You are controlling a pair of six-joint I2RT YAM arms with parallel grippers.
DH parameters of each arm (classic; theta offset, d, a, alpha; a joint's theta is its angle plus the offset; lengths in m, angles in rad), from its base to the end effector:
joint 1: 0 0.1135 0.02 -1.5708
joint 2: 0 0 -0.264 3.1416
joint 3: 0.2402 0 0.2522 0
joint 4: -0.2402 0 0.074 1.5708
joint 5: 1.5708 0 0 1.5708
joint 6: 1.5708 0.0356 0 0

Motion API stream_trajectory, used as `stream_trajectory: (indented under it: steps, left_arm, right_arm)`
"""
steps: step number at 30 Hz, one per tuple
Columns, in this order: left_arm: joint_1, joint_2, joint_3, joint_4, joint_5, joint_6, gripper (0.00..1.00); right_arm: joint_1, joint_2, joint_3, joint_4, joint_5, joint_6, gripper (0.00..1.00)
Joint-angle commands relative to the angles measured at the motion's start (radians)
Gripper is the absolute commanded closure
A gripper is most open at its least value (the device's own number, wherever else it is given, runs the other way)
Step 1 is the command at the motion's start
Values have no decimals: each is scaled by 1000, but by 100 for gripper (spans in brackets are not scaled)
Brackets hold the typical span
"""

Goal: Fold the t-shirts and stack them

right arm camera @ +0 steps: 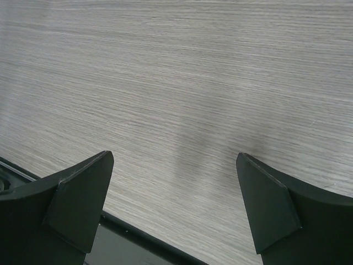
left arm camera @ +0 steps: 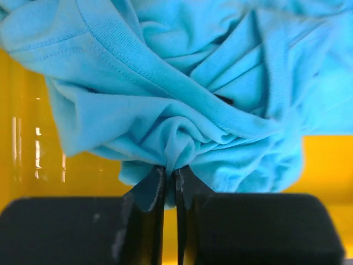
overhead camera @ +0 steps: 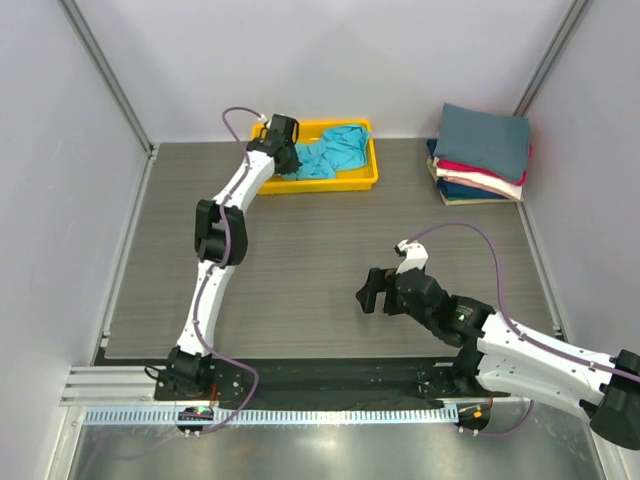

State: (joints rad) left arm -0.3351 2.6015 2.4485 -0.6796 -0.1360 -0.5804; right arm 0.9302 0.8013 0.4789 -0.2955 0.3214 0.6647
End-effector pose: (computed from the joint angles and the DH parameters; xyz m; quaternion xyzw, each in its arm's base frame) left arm 0.5410 -0.1833 0.1904 -0.1382 0.9205 -0.1022 0.3509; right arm 0.1139 0.1340 0.2200 -0.0434 0.8792 0.2246 0.4180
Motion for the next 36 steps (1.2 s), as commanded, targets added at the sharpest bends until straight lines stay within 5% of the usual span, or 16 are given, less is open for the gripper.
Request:
stream_trajectory:
  steps: [1, 7, 17, 23, 29, 32, 34, 35, 36]
  left_arm:
    - [8, -38, 116, -3, 7, -13, 100]
    - [7, -277, 136, -20, 51, -29, 100]
    - [-16, -794, 98, -58, 226, -19, 100]
    - [-66, -1007, -162, -109, 400, -30, 100]
    - [-267, -1138, -538, -94, 273, -19, 100]
    - [-372, -1100, -580, -67, 256, -48, 99]
    - [-451, -1043, -560, -66, 259, -47, 83]
    - [-478, -1023, -540, -66, 274, -39, 50]
    - [-499, -1003, -527, -69, 285, -23, 36]
  right_arm:
    - [6, -7, 30, 2, -5, 13, 0]
    - [6, -30, 59, -48, 51, 19, 0]
    - [7, -94, 351, -266, 335, 3, 0]
    - [6, -157, 409, -365, 392, 67, 0]
    - [6, -200, 382, -431, 421, 159, 0]
    - [5, -197, 386, -487, 452, 211, 0]
    - [4, -191, 401, -520, 482, 234, 0]
    - [5, -188, 408, -559, 495, 260, 0]
    - [5, -185, 414, -577, 508, 269, 0]
